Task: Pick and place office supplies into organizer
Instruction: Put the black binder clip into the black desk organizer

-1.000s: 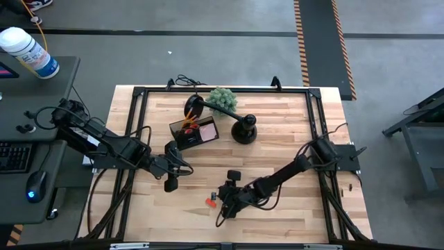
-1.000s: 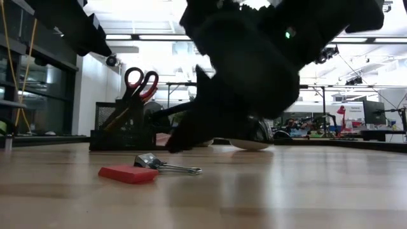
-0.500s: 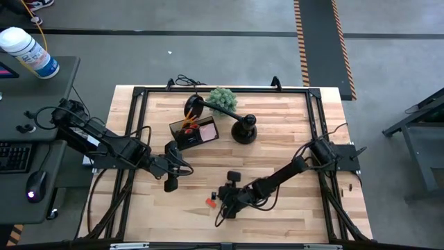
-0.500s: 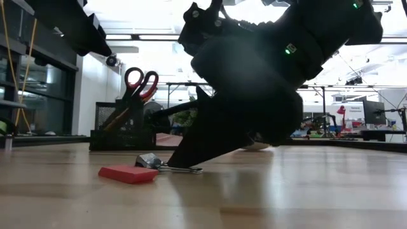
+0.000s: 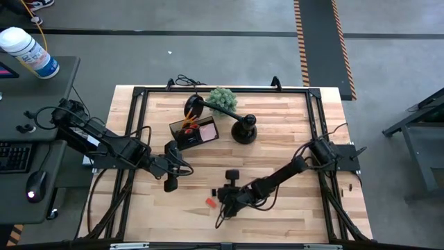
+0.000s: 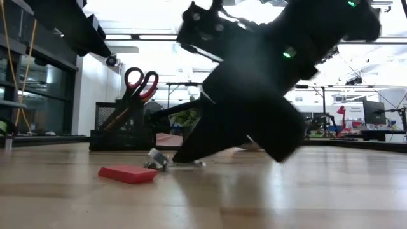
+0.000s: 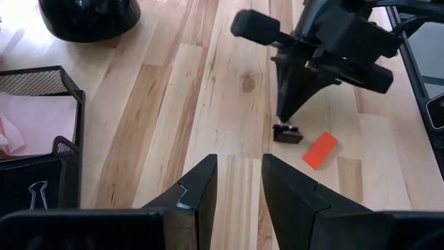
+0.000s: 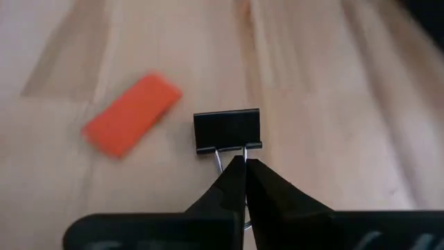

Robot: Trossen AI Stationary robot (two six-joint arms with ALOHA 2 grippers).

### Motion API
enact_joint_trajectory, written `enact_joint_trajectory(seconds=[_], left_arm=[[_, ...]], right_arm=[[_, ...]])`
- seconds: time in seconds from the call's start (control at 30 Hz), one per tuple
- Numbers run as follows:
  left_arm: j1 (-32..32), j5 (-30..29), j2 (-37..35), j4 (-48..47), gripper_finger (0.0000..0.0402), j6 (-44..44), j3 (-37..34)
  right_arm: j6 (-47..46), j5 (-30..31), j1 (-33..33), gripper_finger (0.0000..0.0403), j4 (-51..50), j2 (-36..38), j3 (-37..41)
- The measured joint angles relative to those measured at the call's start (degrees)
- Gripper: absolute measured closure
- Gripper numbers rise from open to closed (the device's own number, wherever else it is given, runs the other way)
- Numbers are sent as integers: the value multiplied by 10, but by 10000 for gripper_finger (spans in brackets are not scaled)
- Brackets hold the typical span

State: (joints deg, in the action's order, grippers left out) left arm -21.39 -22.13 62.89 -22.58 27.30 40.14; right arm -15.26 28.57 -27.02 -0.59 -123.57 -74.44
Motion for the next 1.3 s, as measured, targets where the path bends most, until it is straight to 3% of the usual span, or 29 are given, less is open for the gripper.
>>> enact_joint_trajectory(seconds=[0.4, 0.7, 0.8, 1.03, 1.3], left_arm=[[0, 7, 0, -19, 301, 0, 0], [0, 30, 0, -25, 301, 0, 0], [0, 46, 0, -28, 301, 0, 0], [0, 83, -1, -31, 301, 0, 0], [0, 93, -28, -33, 301, 0, 0]], right_arm=[[109, 119, 4, 402, -146, 2, -113], [221, 133, 74, 403, -114, 2, -120], [278, 119, 104, 403, -75, 2, -120], [383, 22, 168, 402, 38, -2, -120], [413, -47, 223, 402, 105, -6, -120]])
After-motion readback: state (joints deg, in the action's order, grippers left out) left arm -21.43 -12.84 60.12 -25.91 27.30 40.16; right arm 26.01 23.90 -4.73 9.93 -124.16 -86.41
